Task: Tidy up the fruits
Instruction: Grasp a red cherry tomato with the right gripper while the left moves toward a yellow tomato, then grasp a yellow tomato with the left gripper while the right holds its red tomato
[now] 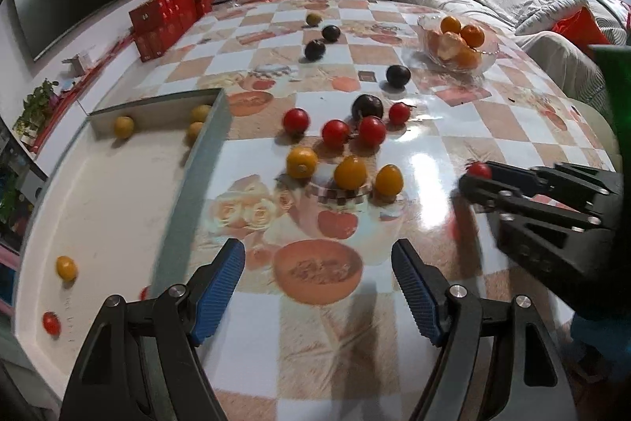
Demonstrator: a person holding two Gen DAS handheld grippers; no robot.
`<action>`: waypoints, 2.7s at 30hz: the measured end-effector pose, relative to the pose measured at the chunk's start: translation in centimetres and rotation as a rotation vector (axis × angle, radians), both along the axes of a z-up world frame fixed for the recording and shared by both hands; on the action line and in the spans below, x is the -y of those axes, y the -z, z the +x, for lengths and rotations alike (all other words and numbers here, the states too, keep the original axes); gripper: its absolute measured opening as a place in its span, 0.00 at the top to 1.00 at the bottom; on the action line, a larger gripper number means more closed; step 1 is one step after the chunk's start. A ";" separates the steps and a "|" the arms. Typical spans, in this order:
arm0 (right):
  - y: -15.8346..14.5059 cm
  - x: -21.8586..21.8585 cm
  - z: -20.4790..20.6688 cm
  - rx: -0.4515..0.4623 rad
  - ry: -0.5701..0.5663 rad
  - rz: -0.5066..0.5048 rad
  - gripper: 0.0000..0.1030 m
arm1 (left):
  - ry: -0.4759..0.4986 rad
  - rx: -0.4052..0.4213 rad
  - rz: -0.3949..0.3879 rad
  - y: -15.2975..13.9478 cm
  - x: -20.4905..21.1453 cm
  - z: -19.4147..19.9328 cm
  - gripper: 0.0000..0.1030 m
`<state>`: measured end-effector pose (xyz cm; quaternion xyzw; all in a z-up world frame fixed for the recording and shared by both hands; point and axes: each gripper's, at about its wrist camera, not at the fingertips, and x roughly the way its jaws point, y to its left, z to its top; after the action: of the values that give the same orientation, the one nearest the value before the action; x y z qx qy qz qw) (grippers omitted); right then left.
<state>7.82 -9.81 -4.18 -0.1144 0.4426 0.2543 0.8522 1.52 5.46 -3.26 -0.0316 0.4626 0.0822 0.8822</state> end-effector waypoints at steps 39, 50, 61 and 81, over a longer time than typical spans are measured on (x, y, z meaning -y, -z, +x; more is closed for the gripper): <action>0.0 4.7 -0.1 -0.051 0.041 0.150 0.76 | 0.116 0.033 -0.101 1.3 2.6 2.4 0.82; 0.2 4.2 0.3 -0.070 0.034 0.153 0.56 | 0.105 0.031 -0.086 1.3 2.2 1.2 0.82; 0.2 1.3 0.6 -0.015 0.012 0.065 0.78 | 0.098 0.029 -0.086 1.3 2.1 1.1 0.82; -1.3 3.6 -2.1 -0.045 0.041 0.164 0.78 | 0.103 0.050 -0.133 0.3 1.2 -0.8 0.82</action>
<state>5.74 -13.46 -2.89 -0.0293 0.4418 0.2745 0.8536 0.71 4.28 -3.58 -0.0682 0.4461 0.0049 0.8924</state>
